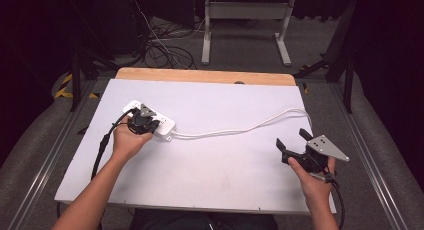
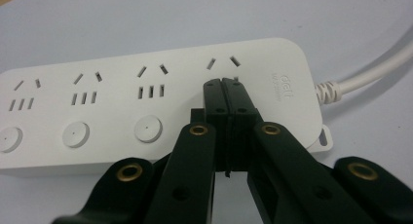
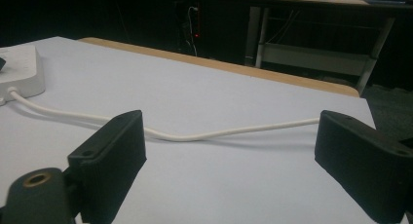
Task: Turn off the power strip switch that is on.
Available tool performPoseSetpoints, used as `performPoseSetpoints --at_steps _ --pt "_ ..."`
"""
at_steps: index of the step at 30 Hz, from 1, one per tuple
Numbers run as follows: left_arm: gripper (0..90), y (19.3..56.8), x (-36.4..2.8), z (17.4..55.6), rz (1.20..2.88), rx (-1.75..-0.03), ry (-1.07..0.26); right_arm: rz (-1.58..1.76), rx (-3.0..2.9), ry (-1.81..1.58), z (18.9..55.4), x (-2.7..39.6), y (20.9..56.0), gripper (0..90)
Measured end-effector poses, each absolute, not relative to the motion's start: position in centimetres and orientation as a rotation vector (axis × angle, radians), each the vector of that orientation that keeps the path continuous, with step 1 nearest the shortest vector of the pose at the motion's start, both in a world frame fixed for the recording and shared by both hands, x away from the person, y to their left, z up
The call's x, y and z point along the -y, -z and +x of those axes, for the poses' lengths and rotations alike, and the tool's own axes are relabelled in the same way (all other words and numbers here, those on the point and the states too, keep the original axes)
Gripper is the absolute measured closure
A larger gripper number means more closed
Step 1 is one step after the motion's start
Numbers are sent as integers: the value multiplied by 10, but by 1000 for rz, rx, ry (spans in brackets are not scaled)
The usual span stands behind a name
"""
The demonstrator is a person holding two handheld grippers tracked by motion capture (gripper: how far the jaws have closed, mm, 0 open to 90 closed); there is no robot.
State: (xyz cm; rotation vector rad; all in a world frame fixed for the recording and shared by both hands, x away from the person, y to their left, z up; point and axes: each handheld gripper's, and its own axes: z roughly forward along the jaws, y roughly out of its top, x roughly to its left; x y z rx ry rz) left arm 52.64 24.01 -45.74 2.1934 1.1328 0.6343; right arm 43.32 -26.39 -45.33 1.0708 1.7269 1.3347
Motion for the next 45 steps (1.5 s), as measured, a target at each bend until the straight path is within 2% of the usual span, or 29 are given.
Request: performPoseSetpoints --at_steps 9,45 --pt "900 457 -244 527 2168 -1157 -584 1074 -1730 -1337 433 263 454 119" --pt "900 458 -240 527 2176 -1168 -604 1083 -1721 -1348 432 265 453 116"
